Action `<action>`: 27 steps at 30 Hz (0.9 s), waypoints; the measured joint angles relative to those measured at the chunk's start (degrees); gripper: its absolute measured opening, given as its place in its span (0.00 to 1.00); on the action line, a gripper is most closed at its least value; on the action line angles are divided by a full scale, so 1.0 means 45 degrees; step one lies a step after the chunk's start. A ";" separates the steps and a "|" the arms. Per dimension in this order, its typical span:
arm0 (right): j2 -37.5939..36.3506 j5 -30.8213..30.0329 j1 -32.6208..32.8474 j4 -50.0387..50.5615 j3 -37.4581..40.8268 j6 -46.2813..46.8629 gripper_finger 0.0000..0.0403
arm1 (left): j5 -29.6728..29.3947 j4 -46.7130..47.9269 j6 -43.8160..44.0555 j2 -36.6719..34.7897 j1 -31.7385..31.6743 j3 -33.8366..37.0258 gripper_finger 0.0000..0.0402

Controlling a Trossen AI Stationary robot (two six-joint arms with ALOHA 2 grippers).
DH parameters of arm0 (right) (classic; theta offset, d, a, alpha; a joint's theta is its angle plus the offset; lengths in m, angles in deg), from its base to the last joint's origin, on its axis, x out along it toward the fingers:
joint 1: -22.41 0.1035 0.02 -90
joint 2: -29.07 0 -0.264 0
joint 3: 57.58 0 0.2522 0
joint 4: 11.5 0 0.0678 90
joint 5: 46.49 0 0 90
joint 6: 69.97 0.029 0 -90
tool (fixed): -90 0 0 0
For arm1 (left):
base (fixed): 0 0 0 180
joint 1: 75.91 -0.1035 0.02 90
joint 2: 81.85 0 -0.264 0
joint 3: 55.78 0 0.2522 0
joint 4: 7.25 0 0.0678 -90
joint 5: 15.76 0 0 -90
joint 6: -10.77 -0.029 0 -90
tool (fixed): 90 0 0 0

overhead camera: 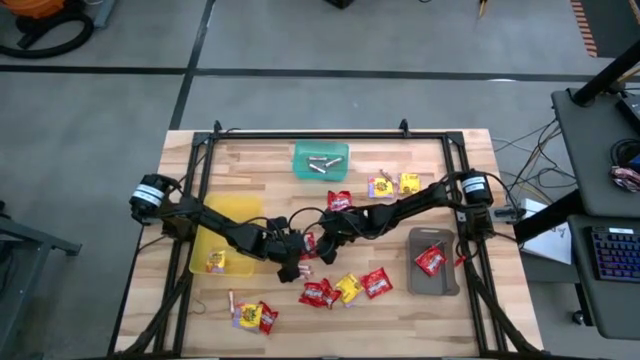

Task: Sort candy
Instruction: Put the red candy into the black bin

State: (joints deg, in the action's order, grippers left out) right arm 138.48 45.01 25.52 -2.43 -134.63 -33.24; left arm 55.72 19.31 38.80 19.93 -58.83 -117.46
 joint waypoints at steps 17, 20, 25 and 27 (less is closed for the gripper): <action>-0.0024 -0.0334 -0.0048 0.0330 -0.0024 0.0189 0.07 | -0.0049 -0.0367 0.0228 0.0027 -0.0005 0.0024 0.00; -0.0024 0.0110 -0.0092 0.0350 -0.0181 0.0116 0.07 | -0.0064 -0.0373 0.0346 0.0028 -0.0005 0.0024 0.00; -0.0029 0.0080 -0.0094 0.0335 -0.0335 -0.0850 0.07 | -0.0102 -0.0387 0.0374 0.0028 0.0000 0.0024 0.00; -0.0029 0.0071 -0.0097 0.0337 -0.0335 -0.0899 0.07 | -0.0102 -0.0387 0.0374 0.0028 0.0000 0.0024 0.00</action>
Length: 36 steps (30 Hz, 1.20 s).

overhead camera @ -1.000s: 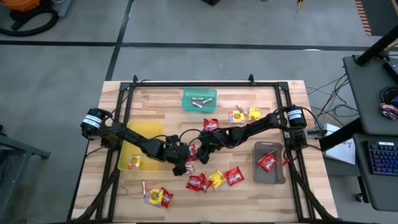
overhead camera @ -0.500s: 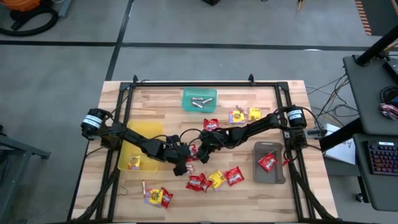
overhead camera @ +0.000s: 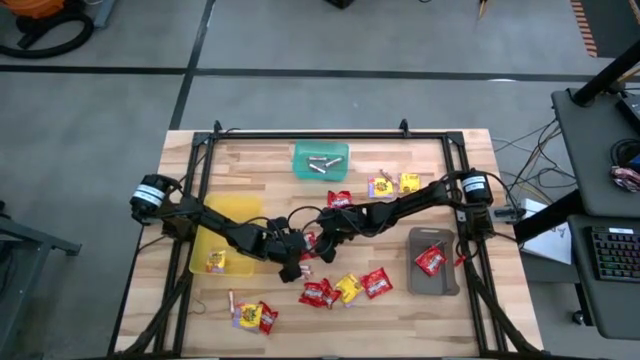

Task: Sort candy
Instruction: Put the red candy into the black bin

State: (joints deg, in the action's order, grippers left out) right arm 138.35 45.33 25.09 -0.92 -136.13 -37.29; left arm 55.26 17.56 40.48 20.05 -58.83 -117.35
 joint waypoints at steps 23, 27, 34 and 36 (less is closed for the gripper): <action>0.0000 0.0550 -0.0277 -0.0017 -0.0078 0.1393 0.08 | -0.0019 -0.0005 0.0000 0.0000 0.0000 0.0056 0.00; 0.0000 0.1047 -0.0276 -0.0069 -0.0078 0.1246 0.10 | -0.0046 -0.0019 0.0000 -0.0003 0.0000 0.0073 0.00; 0.0000 0.0883 -0.0398 0.0049 -0.0078 0.0836 0.19 | -0.0185 -0.0019 0.0000 0.0000 0.0005 0.0078 0.00; 0.0000 0.0803 -0.0533 0.0074 -0.0078 0.0633 0.23 | -0.0180 -0.0019 0.0053 0.0000 0.0005 0.0078 0.00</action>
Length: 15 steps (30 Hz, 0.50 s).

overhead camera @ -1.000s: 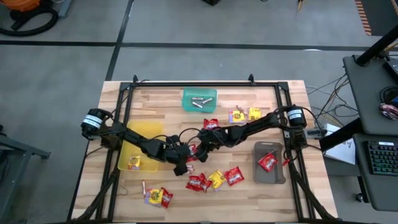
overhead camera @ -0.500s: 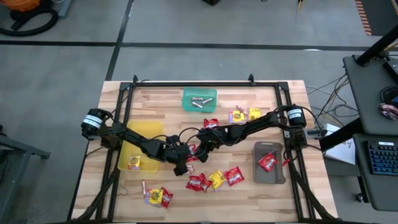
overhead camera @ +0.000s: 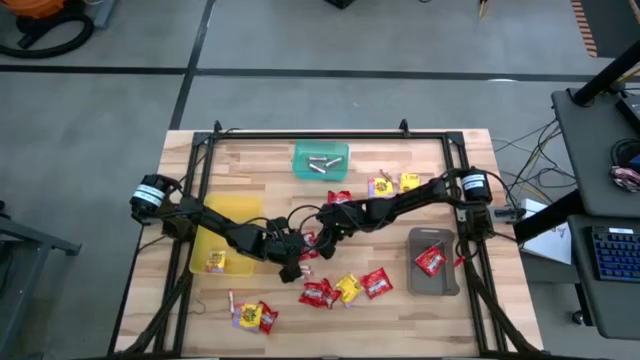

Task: Sort candy
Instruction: Put the red candy into the black bin

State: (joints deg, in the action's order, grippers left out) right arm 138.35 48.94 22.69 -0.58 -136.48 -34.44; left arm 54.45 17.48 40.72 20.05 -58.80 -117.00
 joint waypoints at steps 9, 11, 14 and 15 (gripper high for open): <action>-0.0019 0.0855 -0.0412 0.0928 0.0029 0.0543 0.38 | -0.0042 0.0010 0.0132 0.0000 0.0024 0.0000 0.00; -0.0035 0.0771 -0.0428 0.0801 0.0024 0.0514 0.41 | -0.0044 0.0009 0.0132 0.0000 0.0024 0.0000 0.00; -0.0039 0.0796 -0.0391 0.0596 0.0043 0.0544 0.45 | -0.0044 0.0014 0.0132 0.0000 0.0024 0.0005 0.00; -0.0039 0.0830 -0.0377 0.0428 0.0056 0.0628 0.46 | -0.0044 0.0013 0.0132 0.0000 0.0024 0.0005 0.00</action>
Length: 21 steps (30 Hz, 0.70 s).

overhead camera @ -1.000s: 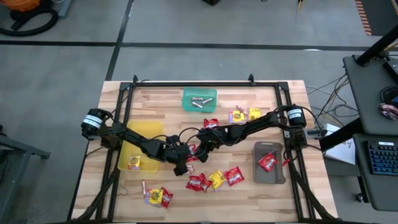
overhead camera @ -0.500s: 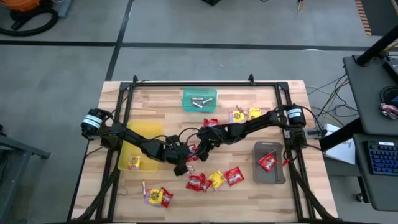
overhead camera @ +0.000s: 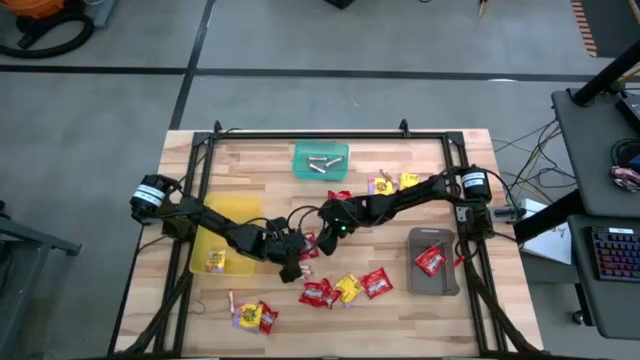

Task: Sort candy
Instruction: Put the red candy into the black bin

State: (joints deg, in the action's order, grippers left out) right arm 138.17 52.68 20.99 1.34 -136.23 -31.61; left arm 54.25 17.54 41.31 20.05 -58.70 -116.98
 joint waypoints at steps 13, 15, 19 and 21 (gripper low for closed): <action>0.1201 0.0679 0.0291 -0.2953 -0.0061 0.0962 0.51 | -0.0017 -0.0122 0.0005 0.0000 -0.0005 0.0053 0.00; 0.1322 0.0754 0.0305 -0.3441 -0.0061 0.1000 0.50 | -0.0021 -0.0170 0.0005 -0.0001 -0.0005 0.0083 0.00; 0.1336 0.0777 0.0308 -0.3582 -0.0056 0.1012 0.43 | -0.0054 -0.0222 0.0005 0.0000 -0.0005 0.0087 0.00; 0.1341 0.0781 0.0308 -0.3592 -0.0056 0.1012 0.37 | -0.0082 -0.0241 0.0005 0.0000 -0.0005 0.0087 0.00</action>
State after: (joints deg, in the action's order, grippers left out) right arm 144.20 56.19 22.38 -14.83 -136.48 -27.06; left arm 53.88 16.45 41.33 20.05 -58.72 -116.58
